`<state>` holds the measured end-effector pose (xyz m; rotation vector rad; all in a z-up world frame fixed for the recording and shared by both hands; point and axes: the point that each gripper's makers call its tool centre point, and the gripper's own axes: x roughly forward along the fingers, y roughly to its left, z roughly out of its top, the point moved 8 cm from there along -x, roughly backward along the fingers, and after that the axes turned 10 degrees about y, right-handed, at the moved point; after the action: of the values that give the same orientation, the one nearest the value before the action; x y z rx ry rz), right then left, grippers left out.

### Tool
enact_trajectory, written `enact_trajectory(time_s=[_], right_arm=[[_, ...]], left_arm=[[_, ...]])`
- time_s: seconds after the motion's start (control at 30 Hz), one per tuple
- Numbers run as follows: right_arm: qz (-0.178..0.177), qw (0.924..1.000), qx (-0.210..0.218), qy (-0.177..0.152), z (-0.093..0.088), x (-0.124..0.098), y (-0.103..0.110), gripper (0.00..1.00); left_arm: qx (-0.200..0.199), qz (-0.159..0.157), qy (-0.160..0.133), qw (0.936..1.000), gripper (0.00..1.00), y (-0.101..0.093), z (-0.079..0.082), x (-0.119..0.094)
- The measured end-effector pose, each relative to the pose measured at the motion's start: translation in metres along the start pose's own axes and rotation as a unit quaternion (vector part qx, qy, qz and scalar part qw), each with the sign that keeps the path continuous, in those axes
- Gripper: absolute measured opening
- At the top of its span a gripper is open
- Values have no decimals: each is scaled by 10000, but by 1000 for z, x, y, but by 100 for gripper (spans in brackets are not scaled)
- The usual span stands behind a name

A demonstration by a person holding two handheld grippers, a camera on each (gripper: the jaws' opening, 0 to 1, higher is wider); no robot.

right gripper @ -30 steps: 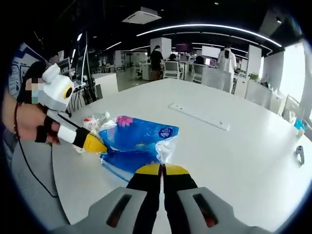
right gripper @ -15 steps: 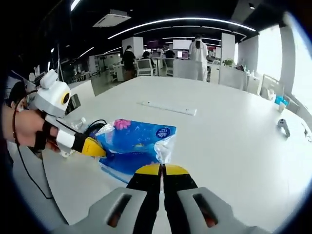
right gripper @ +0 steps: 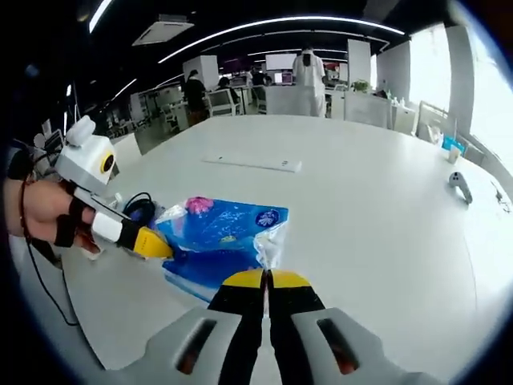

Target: Arrange the tabletop items into an orderly group along one side of the table until the central work area is clear of visible clutter.

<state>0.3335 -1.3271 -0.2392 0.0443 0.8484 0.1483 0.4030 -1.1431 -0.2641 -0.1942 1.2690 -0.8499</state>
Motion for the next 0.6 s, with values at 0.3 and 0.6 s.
enact_trajectory(time_s=[0.3, 0.6], right_arm=[[175, 9993, 263, 173, -7, 27, -5, 0], [201, 9984, 442, 297, -9, 44, -7, 0]], left_arm=[[-158, 140, 290, 9994, 0, 15, 9, 15], [-314, 256, 494, 9980, 0, 28, 13, 25]])
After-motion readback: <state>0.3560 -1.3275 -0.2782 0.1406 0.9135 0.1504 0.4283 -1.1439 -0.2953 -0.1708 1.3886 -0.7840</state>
